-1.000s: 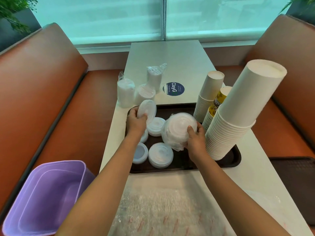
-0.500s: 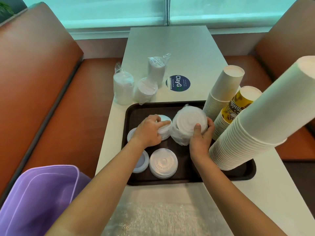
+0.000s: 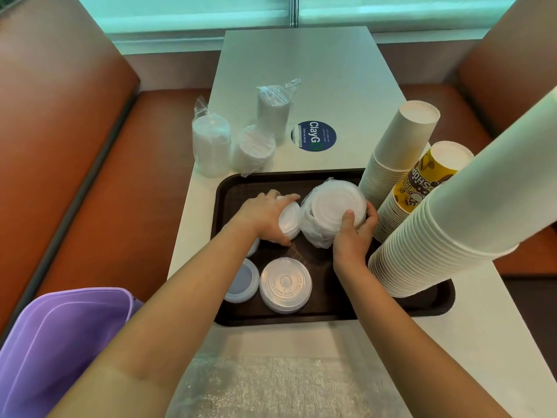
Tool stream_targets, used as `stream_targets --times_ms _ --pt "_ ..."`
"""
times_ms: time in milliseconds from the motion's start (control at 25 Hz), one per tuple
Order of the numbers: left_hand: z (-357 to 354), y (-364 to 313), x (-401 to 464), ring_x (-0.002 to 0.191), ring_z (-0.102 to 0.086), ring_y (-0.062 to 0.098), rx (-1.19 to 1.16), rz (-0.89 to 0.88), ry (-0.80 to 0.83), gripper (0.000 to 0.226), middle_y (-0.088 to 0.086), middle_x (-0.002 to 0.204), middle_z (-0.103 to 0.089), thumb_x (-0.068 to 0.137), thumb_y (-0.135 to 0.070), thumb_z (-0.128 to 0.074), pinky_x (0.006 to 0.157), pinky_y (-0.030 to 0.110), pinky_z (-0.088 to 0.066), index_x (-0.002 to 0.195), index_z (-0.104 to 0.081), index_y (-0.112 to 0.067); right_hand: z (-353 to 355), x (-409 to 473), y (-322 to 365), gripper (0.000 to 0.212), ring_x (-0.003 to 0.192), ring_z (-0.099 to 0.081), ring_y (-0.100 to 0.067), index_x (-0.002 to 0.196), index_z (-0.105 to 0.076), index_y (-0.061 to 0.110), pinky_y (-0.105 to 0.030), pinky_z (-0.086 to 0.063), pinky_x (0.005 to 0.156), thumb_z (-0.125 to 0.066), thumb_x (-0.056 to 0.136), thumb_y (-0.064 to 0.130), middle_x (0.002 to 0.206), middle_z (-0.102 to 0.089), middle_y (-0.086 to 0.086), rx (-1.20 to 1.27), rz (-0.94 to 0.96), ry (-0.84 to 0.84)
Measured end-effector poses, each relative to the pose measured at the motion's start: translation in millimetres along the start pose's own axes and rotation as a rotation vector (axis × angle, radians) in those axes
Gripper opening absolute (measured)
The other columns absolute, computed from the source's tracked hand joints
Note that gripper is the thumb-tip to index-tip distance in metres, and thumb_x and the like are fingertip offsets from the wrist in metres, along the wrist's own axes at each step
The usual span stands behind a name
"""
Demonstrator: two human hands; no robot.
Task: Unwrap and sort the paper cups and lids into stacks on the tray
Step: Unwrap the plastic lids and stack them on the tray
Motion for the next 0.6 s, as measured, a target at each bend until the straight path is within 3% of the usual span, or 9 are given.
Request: stream_targets --times_ms 200,320,400,480,520,600 --pt "-4 0 9 0.131 -0.031 0.036 -0.064 0.122 -0.074 0.105 0.013 0.148 -0.021 0.07 -0.049 -0.073 0.1 0.046 -0.039 0.149 -0.005 -0.035 0 1 -5 0.046 0.128 -0.041 -0.022 0.141 -0.033 0.016 -0.022 -0.035 0.095 -0.046 0.097 0.012 0.142 -0.041 -0.008 0.013 -0.031 0.002" --pt "0 4 6 0.138 -0.019 0.036 -0.099 0.122 -0.032 0.105 0.012 0.154 -0.01 0.073 -0.05 -0.07 0.107 0.051 -0.028 0.148 0.002 -0.04 -1 0 -4 0.045 0.126 -0.042 -0.02 0.14 -0.033 0.016 -0.023 -0.036 0.095 -0.046 0.097 0.011 0.139 -0.042 -0.006 0.049 -0.042 0.037" --pt "16 6 -4 0.139 -0.019 0.032 -0.264 0.144 -0.211 0.091 0.009 0.154 -0.014 0.076 -0.041 -0.069 0.109 0.052 -0.024 0.148 -0.013 -0.038 0 0 -3 0.044 0.122 -0.043 -0.017 0.14 -0.033 0.017 -0.023 -0.037 0.093 -0.046 0.097 0.012 0.135 -0.042 -0.003 0.057 -0.037 0.059" --pt "34 2 -20 0.127 -0.038 0.027 -0.535 0.111 -0.61 0.061 0.006 0.141 -0.036 0.081 -0.029 -0.066 0.105 0.044 -0.035 0.137 -0.044 -0.029 -1 -1 -2 0.044 0.121 -0.043 -0.015 0.139 -0.033 0.02 -0.021 -0.04 0.091 -0.046 0.097 0.012 0.137 -0.042 -0.003 0.052 -0.022 0.103" --pt "40 -5 -29 0.118 -0.046 0.024 -0.649 0.06 -0.724 0.048 0.005 0.133 -0.044 0.083 -0.027 -0.066 0.101 0.039 -0.041 0.129 -0.054 -0.024 -1 -3 -1 0.043 0.122 -0.044 -0.015 0.137 -0.034 0.022 -0.018 -0.041 0.088 -0.046 0.098 0.012 0.138 -0.041 -0.003 0.052 -0.006 0.142" --pt "43 -25 -37 0.108 -0.052 0.018 -0.727 -0.046 -0.661 0.042 0.004 0.127 -0.05 0.084 -0.03 -0.068 0.097 0.034 -0.045 0.124 -0.058 -0.02 -4 -9 3 0.039 0.122 -0.046 -0.016 0.133 -0.034 0.027 -0.014 -0.045 0.085 -0.046 0.098 0.012 0.138 -0.042 -0.004 0.092 0.029 0.237"
Point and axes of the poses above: each hand's wrist, its own x-axis towards the middle knuckle, its own z-axis out of the back of the hand, y = z × x, the point moved 3 cm from there along x, towards the middle knuckle
